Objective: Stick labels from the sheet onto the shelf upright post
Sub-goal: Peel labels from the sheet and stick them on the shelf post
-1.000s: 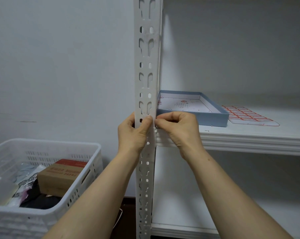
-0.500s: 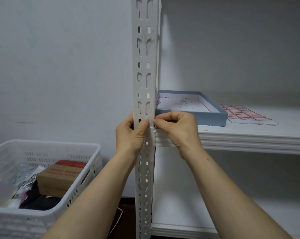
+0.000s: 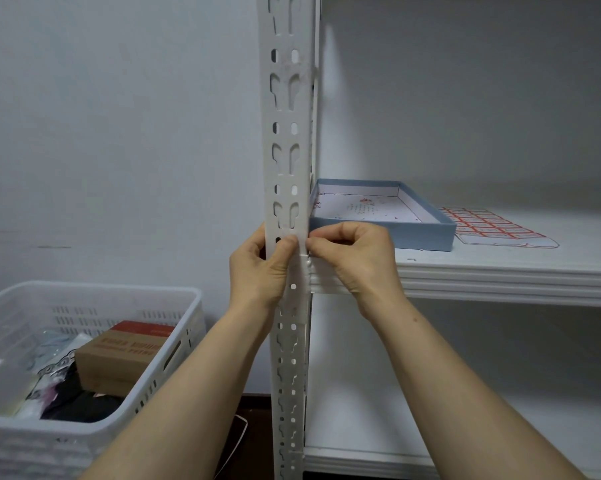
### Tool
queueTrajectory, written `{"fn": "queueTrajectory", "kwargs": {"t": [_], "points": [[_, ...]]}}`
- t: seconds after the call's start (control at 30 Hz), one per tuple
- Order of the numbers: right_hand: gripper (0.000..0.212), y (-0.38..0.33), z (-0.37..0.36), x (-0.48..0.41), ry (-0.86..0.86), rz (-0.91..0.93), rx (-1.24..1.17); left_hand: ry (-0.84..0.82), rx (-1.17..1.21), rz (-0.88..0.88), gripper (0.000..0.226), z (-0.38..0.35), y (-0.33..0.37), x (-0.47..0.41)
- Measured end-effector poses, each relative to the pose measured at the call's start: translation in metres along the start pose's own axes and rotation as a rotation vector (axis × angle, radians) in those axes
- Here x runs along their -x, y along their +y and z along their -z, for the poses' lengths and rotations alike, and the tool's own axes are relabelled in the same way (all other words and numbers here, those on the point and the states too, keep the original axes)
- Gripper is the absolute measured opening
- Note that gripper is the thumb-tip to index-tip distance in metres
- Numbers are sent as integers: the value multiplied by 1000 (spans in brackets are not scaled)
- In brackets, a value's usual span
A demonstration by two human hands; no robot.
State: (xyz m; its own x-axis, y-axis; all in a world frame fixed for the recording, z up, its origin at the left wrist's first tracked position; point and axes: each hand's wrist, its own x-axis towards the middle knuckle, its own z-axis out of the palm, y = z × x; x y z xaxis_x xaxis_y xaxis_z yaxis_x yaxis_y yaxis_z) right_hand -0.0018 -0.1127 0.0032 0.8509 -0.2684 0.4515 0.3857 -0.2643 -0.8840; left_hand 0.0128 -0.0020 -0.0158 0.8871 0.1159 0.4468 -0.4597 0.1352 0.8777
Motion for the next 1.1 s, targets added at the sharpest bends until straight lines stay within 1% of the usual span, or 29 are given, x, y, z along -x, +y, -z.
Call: {"fn": "queueTrajectory", "kwargs": {"t": [0.07, 0.23, 0.4, 0.53, 0.57, 0.6, 0.63, 0.67, 0.7, 0.77, 0.87, 0.93, 1.0, 1.03, 1.1], "points": [[16, 0, 0, 0, 0, -4, -4, -2, 5, 2, 24, 1, 0, 0], [15, -1, 1, 1, -7, -1, 3, 9, -4, -2, 16, 0, 0, -2], [15, -1, 1, 1, 5, -6, 6, -6, -26, -12, 28, 3, -2, -3], [13, -1, 1, 2, -9, -20, -6, -35, 11, 21, 24, 7, -4, 0], [13, -2, 2, 2, -12, -25, -20, -23, 32, 31, 27, 8, -6, 1], [14, -3, 2, 2, -16, -34, -39, 30, 43, 31, 32, 10, -8, 2], [15, -4, 3, 2, -20, -47, -64, 122, 33, 12, 38, 13, -9, 4], [17, -4, 3, 2, -23, -62, -89, 222, 2, -35, 38, 15, -9, 6], [19, -5, 4, 3, -25, -77, -120, 296, -40, -100, 33, 17, -6, 9], [23, -6, 6, 4, -31, -104, -215, 316, -81, -180, 22, 16, 2, 14], [18, -9, 10, 6, -52, -138, -326, 258, -74, -172, 22, 9, 13, 14], [14, -10, 13, 7, -48, -123, -280, 257, -69, -143, 14, 7, 14, 10], [16, -9, 15, 8, -37, -53, -150, 261, -72, -105, 9, 9, 10, 10], [17, -10, 14, 9, -43, -12, -79, 262, -88, -99, 10, 10, 6, 11], [14, -10, 11, 11, -70, 33, -2, 265, -193, -118, 26, 9, -1, 12]]}}
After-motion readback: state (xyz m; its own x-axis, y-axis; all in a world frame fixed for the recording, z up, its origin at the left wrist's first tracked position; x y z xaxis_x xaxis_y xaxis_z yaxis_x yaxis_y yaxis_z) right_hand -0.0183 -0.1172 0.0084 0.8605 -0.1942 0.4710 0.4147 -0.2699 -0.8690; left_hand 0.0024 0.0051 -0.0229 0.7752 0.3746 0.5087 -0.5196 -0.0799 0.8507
